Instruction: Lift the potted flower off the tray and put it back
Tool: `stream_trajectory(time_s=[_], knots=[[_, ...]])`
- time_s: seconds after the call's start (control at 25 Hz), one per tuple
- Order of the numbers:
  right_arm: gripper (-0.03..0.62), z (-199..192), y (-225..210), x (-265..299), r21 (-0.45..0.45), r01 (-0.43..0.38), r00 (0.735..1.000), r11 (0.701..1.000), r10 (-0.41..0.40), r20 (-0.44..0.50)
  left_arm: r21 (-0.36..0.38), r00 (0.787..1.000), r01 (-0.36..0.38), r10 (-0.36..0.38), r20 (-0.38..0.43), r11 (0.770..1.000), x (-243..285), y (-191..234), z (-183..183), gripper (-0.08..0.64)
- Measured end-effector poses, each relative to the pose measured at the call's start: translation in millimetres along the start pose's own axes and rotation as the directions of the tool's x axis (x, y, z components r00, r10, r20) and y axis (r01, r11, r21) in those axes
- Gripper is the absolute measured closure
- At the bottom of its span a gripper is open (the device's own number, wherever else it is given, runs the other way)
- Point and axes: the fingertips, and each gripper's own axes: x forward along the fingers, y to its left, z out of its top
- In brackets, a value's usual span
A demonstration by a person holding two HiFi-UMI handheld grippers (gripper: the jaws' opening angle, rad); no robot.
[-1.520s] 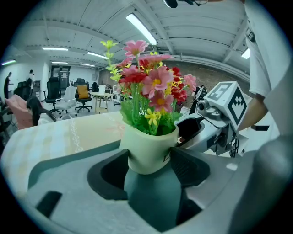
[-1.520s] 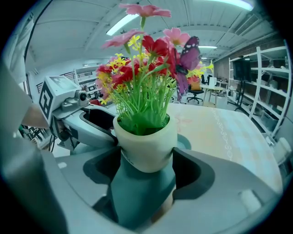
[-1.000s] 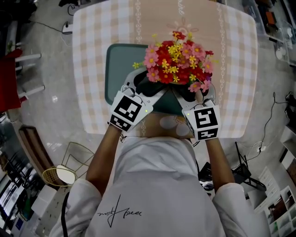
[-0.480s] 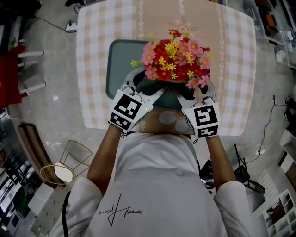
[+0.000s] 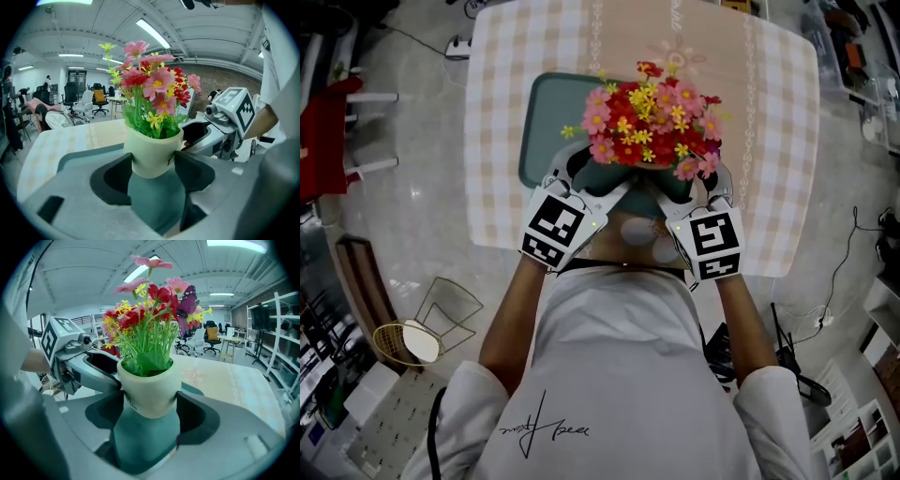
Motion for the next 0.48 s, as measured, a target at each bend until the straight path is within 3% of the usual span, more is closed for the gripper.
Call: stream_trajectory(time_s=[0.24, 0.48], knots=[[0.235, 4, 11, -12, -0.031, -0.017, 1.000, 0.999, 0.018, 0.016, -0.007, 1.000, -0.020, 0.020, 0.005, 1.000, -13, -10, 0, 0.275], [0.236, 11, 18, -25, -0.060, -0.039, 0.999, 0.997, 0.041, 0.032, -0.024, 0.996, -0.066, 0.067, 0.060, 0.998, -26, -20, 7, 0.275]])
